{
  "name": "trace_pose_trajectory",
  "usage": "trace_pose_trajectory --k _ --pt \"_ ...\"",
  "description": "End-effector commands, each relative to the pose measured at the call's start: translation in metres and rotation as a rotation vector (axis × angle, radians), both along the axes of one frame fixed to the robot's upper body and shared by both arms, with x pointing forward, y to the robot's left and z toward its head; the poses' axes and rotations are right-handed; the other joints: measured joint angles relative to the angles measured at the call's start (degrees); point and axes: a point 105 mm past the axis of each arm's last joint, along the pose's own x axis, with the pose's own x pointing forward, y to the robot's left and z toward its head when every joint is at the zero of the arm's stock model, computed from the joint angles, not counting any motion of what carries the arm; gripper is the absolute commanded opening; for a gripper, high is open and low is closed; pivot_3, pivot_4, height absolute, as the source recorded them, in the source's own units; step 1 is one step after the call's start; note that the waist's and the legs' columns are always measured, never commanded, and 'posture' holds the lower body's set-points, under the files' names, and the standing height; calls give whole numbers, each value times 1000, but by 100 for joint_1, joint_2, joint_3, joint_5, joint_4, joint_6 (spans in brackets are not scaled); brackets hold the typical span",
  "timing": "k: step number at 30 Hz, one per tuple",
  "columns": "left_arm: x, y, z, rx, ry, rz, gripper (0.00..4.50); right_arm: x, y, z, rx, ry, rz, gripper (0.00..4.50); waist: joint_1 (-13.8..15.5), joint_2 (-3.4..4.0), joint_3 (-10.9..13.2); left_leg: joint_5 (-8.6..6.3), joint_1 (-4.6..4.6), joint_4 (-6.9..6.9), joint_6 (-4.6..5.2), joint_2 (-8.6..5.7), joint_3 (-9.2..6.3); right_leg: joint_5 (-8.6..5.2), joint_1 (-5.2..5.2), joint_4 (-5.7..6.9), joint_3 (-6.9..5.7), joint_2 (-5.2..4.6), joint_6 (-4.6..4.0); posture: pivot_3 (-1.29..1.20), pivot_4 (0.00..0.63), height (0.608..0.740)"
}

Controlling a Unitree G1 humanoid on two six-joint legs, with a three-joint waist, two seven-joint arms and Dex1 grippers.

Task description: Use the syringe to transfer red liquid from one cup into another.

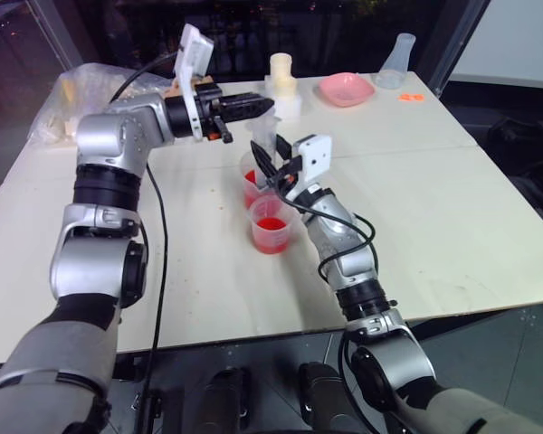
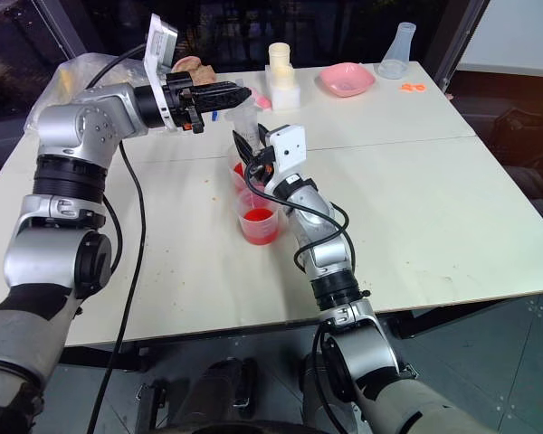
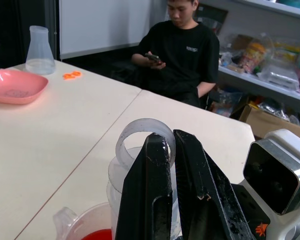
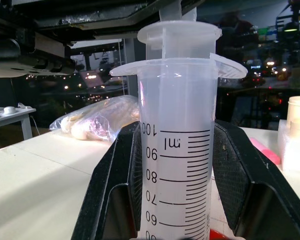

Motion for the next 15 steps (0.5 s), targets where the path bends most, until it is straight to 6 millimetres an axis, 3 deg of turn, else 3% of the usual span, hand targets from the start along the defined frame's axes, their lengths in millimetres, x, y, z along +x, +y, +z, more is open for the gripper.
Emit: trace_pose_trajectory --k 1,15 --pt "-11 9 60 -100 -194 29 35 -13 23 -5 -26 -7 83 1385 0 0 0 0 0 0 0 0 0 0 0 0 0 0 0 0 150 740" --pt "-11 14 66 -102 -216 48 35 -13 27 -5 -27 -8 97 1385 0 0 0 0 0 0 0 0 0 0 0 0 0 0 0 0 150 740"
